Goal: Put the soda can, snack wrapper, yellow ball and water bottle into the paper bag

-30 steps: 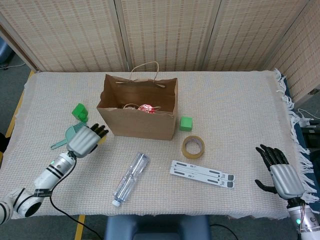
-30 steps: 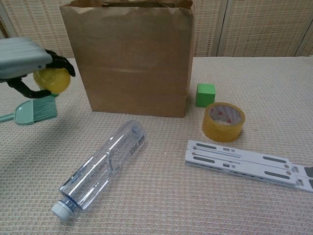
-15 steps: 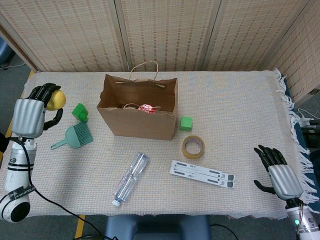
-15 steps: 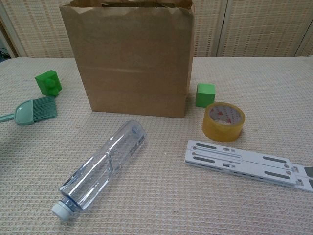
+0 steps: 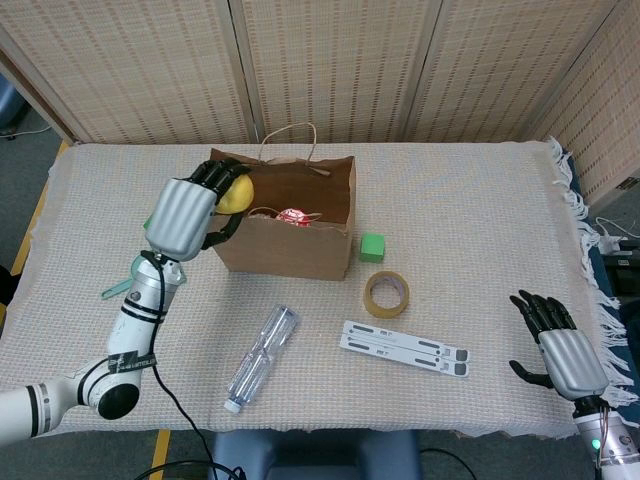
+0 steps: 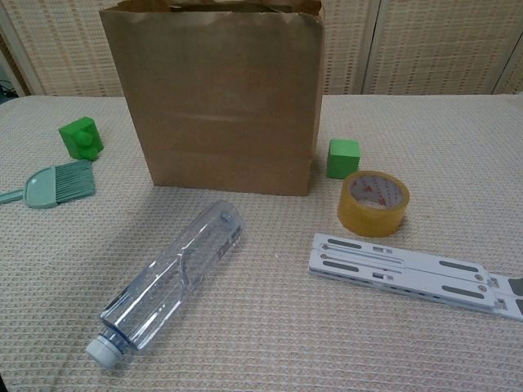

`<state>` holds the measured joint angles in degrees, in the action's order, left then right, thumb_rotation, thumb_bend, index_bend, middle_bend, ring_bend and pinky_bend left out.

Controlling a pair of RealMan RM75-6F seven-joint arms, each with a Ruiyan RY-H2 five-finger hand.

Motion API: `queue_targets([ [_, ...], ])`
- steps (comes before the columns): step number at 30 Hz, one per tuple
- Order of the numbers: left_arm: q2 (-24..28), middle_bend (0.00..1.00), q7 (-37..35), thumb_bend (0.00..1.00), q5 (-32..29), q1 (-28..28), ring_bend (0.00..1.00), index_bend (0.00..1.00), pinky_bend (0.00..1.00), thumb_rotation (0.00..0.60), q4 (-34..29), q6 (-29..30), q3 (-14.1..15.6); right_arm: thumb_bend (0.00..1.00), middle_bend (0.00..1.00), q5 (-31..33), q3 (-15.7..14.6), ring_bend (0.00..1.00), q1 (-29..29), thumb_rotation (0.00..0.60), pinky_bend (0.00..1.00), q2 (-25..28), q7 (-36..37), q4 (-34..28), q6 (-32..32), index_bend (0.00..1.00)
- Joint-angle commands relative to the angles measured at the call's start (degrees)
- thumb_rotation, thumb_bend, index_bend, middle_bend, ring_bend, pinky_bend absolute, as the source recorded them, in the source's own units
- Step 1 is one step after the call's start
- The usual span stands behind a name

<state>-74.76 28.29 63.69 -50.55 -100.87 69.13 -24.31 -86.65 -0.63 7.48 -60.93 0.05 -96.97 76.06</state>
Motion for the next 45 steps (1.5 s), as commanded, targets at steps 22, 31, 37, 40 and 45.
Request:
queue_targets([
  [22, -16.46, 0.2, 4.41, 0.39, -3.74, -13.61, 0.16, 0.24, 0.37, 0.6, 18.78, -5.99, -0.25, 0.13, 0.0, 0.87, -0.06, 0.0, 0.15, 0.6, 0.0, 0.92, 0.92, -0.65, -1.02, 0.0],
  [31, -15.32, 0.06, 5.15, 0.38, -4.24, -13.42, 0.04, 0.05, 0.25, 0.6, 16.74, -4.55, -0.28, 0.13, 0.0, 1.03, -0.04, 0.0, 0.14, 0.6, 0.0, 0.81, 0.32, -0.74, -1.05, 0.0],
  [37, -14.5, 0.05, 5.31, 0.38, -4.59, -13.05, 0.02, 0.04, 0.24, 0.6, 15.43, -3.79, -0.13, 0.13, 0.0, 0.94, -0.03, 0.0, 0.07, 0.6, 0.0, 0.83, 0.4, -0.62, -0.88, 0.0],
  [40, -13.32, 0.05, 5.25, 0.38, -4.17, -11.99, 0.03, 0.06, 0.24, 0.6, 14.15, -2.6, 0.28, 0.13, 0.0, 0.97, -0.01, 0.0, 0.04, 0.6, 0.0, 0.91, 0.58, -0.59, -0.83, 0.0],
  [45, -7.17, 0.06, 3.47, 0.38, -2.06, -7.28, 0.04, 0.1, 0.26, 0.6, 8.28, 0.65, 1.41, 0.13, 0.0, 0.98, -0.11, 0.0, 0.01, 0.6, 0.0, 1.08, 0.68, -0.55, -0.97, 0.0],
])
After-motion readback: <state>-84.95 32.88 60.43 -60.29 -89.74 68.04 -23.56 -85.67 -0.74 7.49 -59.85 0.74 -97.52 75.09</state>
